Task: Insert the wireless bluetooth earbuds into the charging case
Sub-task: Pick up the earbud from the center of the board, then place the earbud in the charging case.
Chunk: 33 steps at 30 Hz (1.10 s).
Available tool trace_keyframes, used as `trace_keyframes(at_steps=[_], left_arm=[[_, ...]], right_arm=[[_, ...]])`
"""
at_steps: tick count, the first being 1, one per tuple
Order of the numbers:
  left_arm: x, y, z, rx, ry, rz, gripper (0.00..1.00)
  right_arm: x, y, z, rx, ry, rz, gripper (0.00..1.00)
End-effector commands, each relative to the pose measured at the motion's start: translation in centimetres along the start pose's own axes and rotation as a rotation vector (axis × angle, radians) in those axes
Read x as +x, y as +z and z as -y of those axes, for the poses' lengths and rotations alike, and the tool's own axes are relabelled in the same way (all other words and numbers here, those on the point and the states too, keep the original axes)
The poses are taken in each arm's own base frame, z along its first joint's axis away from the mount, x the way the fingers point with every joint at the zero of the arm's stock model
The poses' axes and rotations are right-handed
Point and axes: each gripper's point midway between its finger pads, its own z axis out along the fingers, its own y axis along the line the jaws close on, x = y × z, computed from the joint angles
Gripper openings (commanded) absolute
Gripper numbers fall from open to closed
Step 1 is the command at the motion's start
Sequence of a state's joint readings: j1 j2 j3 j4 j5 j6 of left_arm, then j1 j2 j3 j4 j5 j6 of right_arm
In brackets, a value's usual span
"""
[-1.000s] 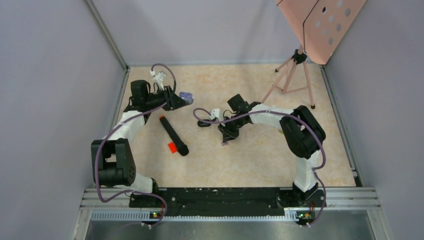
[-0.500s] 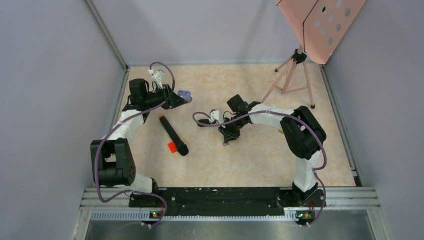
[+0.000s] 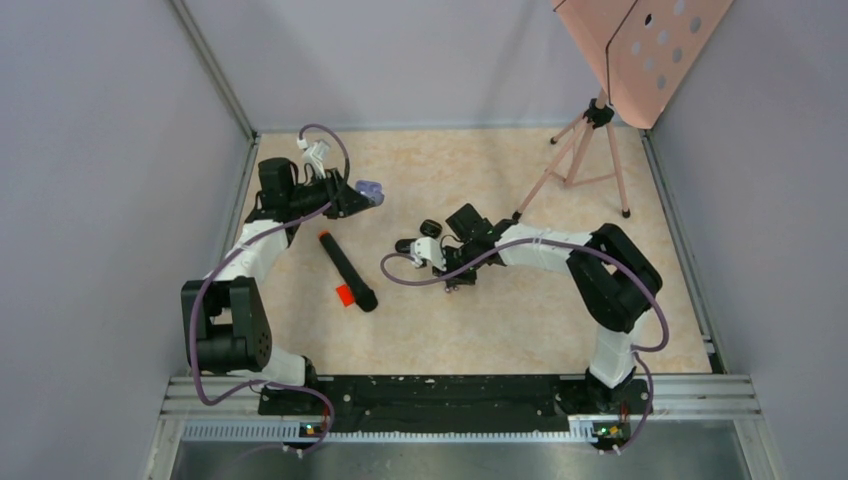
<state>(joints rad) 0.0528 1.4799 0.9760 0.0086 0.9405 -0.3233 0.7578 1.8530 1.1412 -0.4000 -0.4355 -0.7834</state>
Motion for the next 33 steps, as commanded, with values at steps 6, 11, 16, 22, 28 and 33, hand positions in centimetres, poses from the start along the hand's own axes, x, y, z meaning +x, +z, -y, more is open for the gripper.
trace_keyframes(at_steps=[6,11,16,22,28,33], left_arm=[[-2.0,0.0,1.2,0.05,0.057,0.056,0.0],[-2.0,0.5,2.7,0.135,0.101,0.046,0.0],[-1.3,1.8,7.6,0.275,0.282,0.003,0.0],[-0.4,3.3,13.1,0.355,0.496,0.011,0.0],[-1.3,3.1,17.1,0.407,0.588,0.089,0.0],[-2.0,2.6,18.3,0.418,0.607,0.118,0.0]], right_arm=[[-3.6,-6.2,3.4,0.201,0.123,0.102,0.0],[-8.0,-11.6,6.2,0.371,0.13,0.264,0.0],[-13.1,-19.3,8.5,0.626,0.063,0.48,0.0],[-18.9,-28.5,9.2,0.922,-0.085,0.715,0.0],[-22.4,-31.8,7.8,1.009,-0.133,0.844,0.0],[-23.4,-31.3,6.6,0.99,-0.15,0.858,0.0]])
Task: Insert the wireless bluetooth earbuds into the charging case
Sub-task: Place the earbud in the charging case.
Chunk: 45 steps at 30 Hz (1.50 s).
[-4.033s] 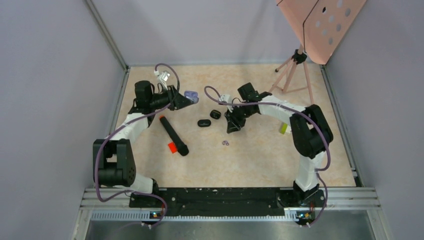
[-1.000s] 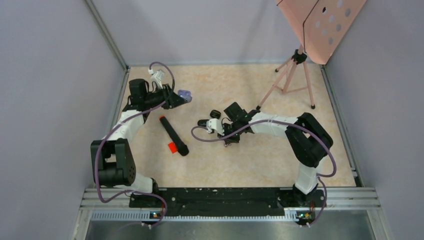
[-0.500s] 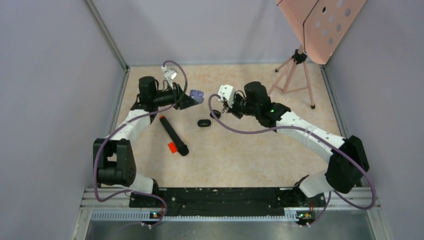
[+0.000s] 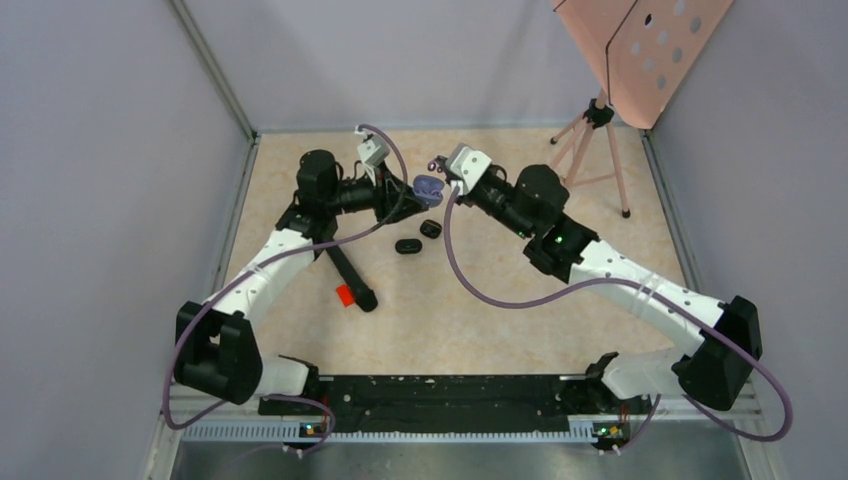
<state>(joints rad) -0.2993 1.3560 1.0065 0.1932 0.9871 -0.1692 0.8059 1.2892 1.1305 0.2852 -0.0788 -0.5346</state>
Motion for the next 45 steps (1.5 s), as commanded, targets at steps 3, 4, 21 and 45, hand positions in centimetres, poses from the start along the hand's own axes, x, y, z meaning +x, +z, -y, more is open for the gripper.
trace_keyframes(at_steps=[3,4,21,45], left_arm=[[-4.7,-0.5,1.6,0.004,0.141,0.101,0.0],[-4.9,-0.5,1.8,0.009,0.14,0.107,0.0],[-7.5,-1.1,4.4,0.066,0.121,0.176,0.0],[-9.0,-1.3,5.1,0.075,0.133,0.206,0.0]], right_arm=[[-3.3,-0.4,0.0,0.051,-0.004,0.099,0.0],[-3.2,-0.4,-0.3,0.048,-0.002,0.105,0.0],[-3.4,0.3,-1.4,0.131,-0.016,0.177,0.0],[-2.0,1.5,-3.1,0.077,-0.026,0.16,0.0]])
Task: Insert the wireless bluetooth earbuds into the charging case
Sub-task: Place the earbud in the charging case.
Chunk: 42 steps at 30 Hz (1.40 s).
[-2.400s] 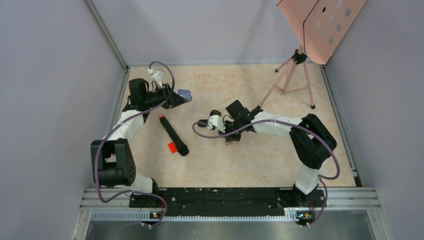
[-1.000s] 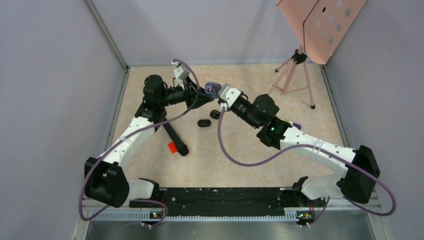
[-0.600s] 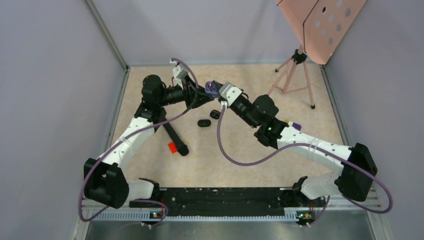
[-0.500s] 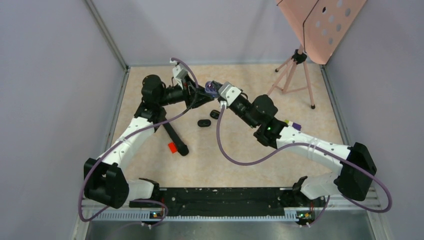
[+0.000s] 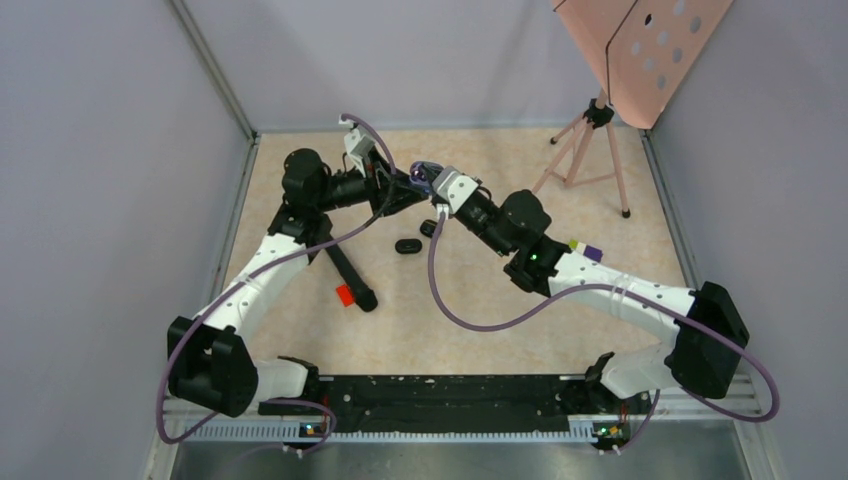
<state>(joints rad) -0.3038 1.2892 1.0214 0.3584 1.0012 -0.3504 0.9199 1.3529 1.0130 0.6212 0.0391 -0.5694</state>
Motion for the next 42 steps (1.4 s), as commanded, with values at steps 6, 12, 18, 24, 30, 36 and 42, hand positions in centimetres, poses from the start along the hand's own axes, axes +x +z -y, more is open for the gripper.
trace_keyframes(at_steps=[6,12,18,24,30,36,42], left_arm=[[-4.3,0.0,1.7,0.022,0.108,0.084,0.0],[-4.3,-0.1,1.4,0.005,0.099,0.086,0.0],[-3.7,-0.3,0.7,-0.019,0.1,0.078,0.0],[-3.3,-0.5,-0.1,-0.04,0.102,0.075,0.0],[-2.4,-0.6,-0.5,-0.043,0.112,0.057,0.0],[0.0,-0.8,-0.5,-0.005,0.173,0.006,0.0],[1.6,-1.1,0.5,0.09,0.3,-0.04,0.0]], right_arm=[[-0.1,0.1,-0.7,-0.024,-0.034,0.009,0.0],[0.1,-0.1,-0.8,-0.038,-0.059,0.002,0.0],[-0.4,-0.3,-0.8,-0.049,-0.059,0.009,0.04],[0.2,-0.6,-1.5,-0.13,-0.07,-0.048,0.16],[0.2,-1.5,-1.3,-0.163,-0.066,-0.072,0.19],[-1.6,-2.6,0.0,-0.211,0.025,-0.068,0.33],[-1.3,-2.8,1.2,-0.309,0.245,-0.188,0.58]])
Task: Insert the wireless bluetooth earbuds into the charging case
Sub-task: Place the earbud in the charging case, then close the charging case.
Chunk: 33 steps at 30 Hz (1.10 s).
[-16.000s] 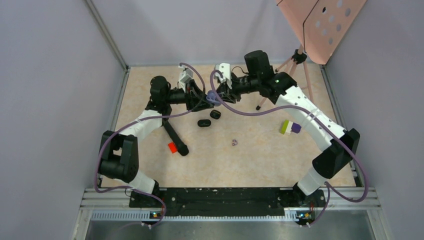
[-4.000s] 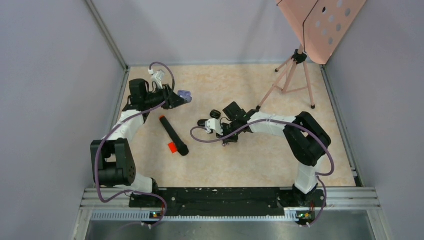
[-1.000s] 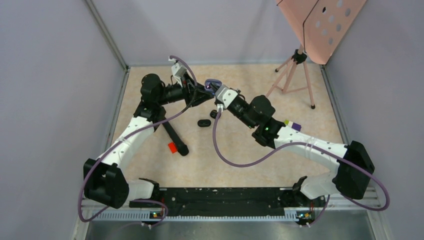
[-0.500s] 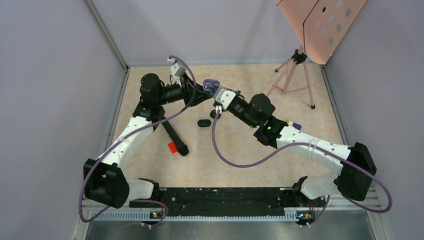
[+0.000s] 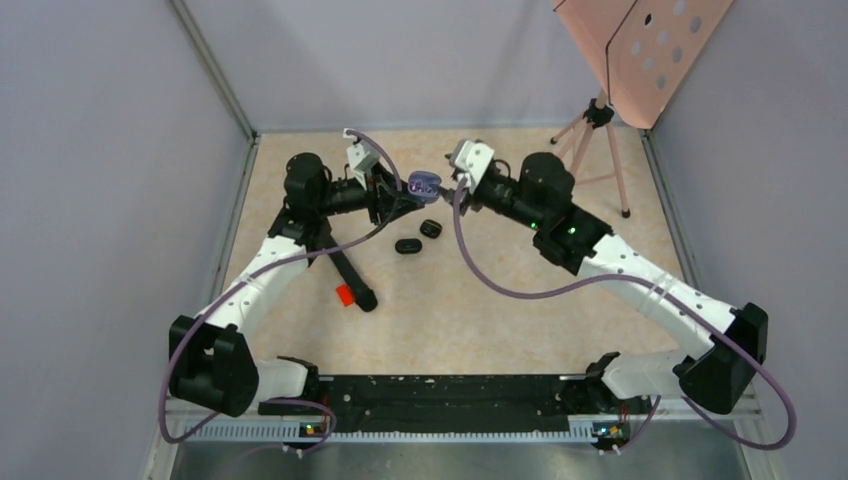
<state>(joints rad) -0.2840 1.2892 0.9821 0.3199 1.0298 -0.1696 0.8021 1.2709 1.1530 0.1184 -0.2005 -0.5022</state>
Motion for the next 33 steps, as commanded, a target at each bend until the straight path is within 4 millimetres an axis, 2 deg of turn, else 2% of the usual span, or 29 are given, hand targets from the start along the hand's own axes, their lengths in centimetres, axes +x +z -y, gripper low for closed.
trace_keyframes(at_steps=[1,7,15,19,25,33], left_arm=[[-0.5,-0.4,1.7,0.1,0.217,-0.002,0.0],[0.6,-0.3,2.4,0.157,0.331,-0.056,0.0],[0.4,-0.3,2.6,0.165,0.344,-0.062,0.0],[0.2,-0.3,2.8,0.163,0.347,-0.06,0.0],[0.2,-0.2,2.8,0.166,0.349,-0.068,0.0],[0.3,-0.1,3.0,0.174,0.363,-0.074,0.0]], right_arm=[[-2.8,-0.9,0.7,-0.106,0.192,-0.007,0.6],[-1.9,0.4,-1.5,-0.266,0.368,-0.076,0.68],[-0.2,0.6,-2.6,-0.327,0.33,-0.117,0.7],[0.6,0.6,-2.7,-0.313,0.327,-0.138,0.7],[0.8,0.7,-2.4,-0.296,0.349,-0.136,0.69],[1.8,1.0,-1.3,-0.239,0.381,-0.158,0.66]])
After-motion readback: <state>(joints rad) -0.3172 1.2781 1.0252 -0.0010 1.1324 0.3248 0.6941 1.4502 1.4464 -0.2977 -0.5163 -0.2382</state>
